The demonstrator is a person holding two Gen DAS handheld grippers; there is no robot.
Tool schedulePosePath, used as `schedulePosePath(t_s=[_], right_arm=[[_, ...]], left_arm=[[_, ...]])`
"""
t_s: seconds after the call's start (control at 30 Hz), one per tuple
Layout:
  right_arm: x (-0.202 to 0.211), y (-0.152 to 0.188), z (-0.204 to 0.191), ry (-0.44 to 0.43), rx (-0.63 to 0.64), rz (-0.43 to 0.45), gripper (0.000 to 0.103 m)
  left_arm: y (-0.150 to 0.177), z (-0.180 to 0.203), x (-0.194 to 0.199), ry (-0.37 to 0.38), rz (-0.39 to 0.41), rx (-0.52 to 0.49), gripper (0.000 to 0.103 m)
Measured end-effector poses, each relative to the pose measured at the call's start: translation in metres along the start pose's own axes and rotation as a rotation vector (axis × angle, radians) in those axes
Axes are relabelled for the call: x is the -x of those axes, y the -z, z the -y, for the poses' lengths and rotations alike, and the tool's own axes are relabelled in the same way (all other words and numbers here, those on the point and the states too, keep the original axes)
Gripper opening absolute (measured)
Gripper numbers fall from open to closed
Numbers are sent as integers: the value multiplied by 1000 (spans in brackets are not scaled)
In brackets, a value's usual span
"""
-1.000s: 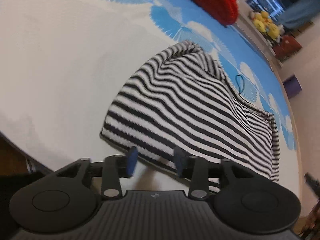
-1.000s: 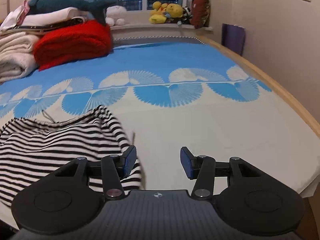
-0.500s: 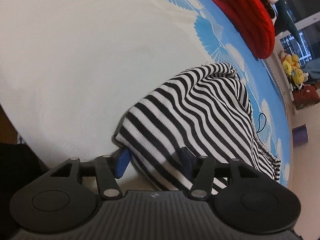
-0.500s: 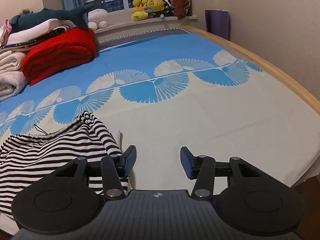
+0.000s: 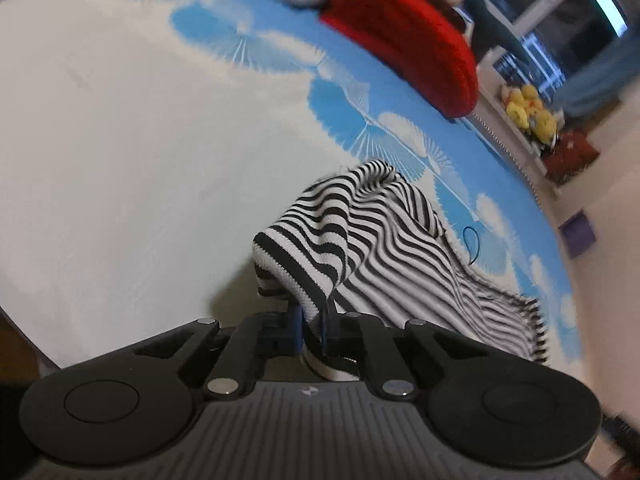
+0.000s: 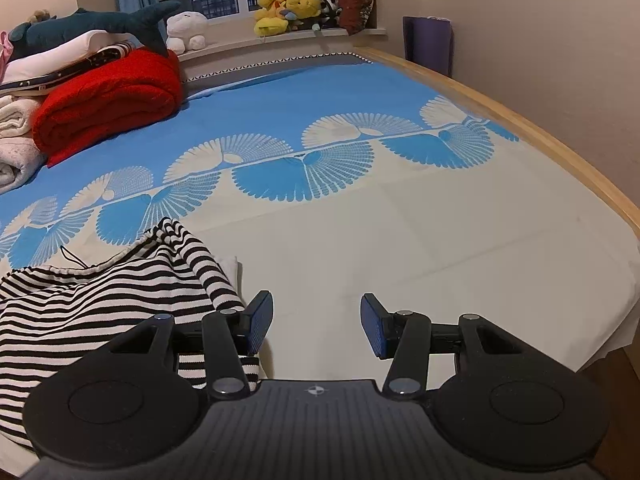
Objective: Fold small clothes
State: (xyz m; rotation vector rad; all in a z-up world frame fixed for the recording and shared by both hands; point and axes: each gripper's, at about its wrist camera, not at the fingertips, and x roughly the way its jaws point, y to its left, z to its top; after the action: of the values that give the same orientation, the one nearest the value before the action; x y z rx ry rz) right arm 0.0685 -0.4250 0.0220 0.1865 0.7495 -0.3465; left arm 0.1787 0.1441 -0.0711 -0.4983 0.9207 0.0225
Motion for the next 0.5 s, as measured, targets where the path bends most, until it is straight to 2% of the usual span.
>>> schedulePosePath(t_s=[0.07,0.13,0.3,0.4,0.5], right_arm=[[0,0,-2,-5,-3,2,51],[0,-2,-3,-15,-7,6,51],[1,-6,1,-32,-36,5,51],[2,-11,9,-37,-38,20,51],[4,-15,21,-36,-49,35,51]], left_arm=[[4,8,-5,-136,-24,-122,9],[4,16,-4,-218,-38,-152,8],[-4,77,27,-236,46,-288,8],[-6,138,39,-235,89,-376,8],[4,203,44,-189,133,-488,7]])
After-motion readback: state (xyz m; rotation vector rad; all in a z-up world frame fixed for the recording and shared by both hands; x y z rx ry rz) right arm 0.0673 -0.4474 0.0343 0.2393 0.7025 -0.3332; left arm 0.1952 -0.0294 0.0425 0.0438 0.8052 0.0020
